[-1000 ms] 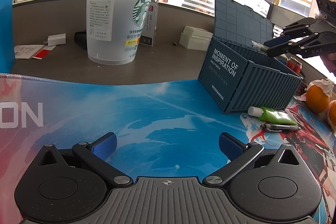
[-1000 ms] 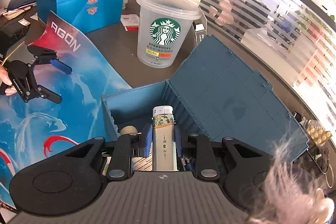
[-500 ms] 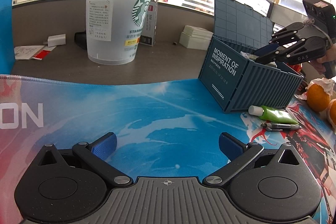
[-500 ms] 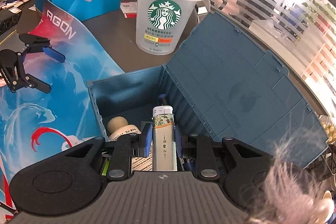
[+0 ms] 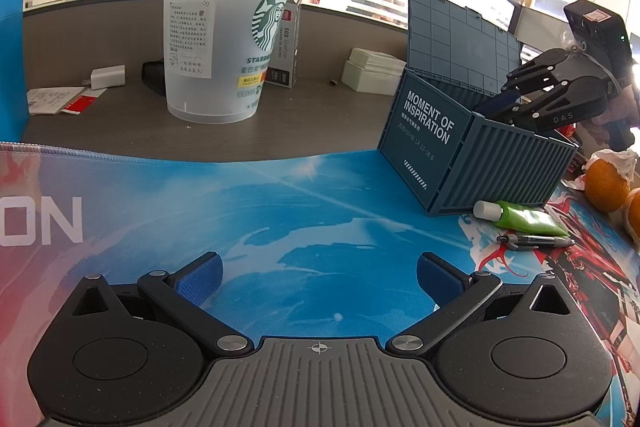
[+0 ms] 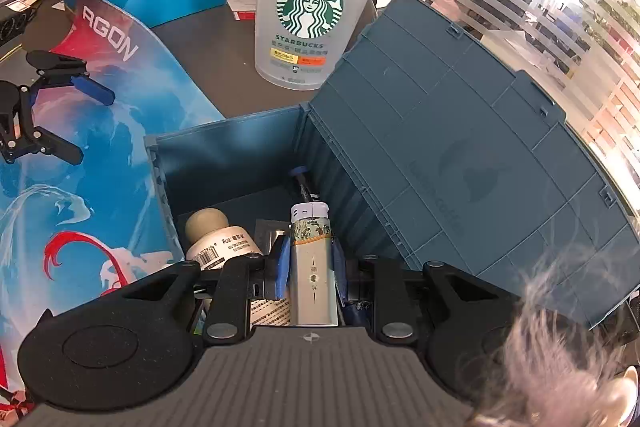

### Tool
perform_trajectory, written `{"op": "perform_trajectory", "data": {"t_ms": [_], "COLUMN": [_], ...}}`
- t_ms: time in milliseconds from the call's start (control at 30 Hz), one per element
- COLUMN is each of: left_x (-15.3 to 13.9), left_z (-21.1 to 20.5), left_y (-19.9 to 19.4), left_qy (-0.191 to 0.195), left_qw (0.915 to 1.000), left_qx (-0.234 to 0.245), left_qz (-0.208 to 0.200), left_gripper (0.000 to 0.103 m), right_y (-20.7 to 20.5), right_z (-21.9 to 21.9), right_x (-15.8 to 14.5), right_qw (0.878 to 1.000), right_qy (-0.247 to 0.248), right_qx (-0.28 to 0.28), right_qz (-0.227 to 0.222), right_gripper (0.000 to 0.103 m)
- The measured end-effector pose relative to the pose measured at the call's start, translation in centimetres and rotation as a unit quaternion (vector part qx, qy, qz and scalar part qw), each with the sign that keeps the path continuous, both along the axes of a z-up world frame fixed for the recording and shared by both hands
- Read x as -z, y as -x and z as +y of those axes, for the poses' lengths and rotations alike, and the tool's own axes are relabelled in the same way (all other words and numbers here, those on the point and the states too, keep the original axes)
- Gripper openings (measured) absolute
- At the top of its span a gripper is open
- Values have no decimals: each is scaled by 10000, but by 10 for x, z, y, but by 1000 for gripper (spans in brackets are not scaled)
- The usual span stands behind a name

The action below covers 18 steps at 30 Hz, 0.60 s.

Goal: Organize rigid objects
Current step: 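Carry the lighter into the teal box and open the right gripper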

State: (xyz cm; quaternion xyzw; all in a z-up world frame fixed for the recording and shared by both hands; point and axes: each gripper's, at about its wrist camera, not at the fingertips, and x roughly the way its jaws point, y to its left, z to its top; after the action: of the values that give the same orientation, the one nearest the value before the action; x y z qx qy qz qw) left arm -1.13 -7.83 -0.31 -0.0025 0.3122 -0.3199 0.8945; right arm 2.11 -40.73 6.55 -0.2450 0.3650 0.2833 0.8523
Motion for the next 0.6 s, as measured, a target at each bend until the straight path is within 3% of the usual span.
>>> {"op": "perform_trajectory", "data": {"t_ms": [367, 600], "left_x": [0, 0], "left_z": [-1, -1], "left_y": [0, 0], "left_qy": [-15, -14], "left_qw": [10000, 10000], "left_qx": [1, 2], "left_qz": [-5, -6], "left_gripper": [103, 103], "right_y": [-3, 18], "right_z": [-6, -8], "right_x": [4, -17], "right_qw": [9998, 9976], "right_qy": [-107, -483], "right_qx": [148, 216], "right_qz": [-24, -439], "right_gripper": [22, 23]}}
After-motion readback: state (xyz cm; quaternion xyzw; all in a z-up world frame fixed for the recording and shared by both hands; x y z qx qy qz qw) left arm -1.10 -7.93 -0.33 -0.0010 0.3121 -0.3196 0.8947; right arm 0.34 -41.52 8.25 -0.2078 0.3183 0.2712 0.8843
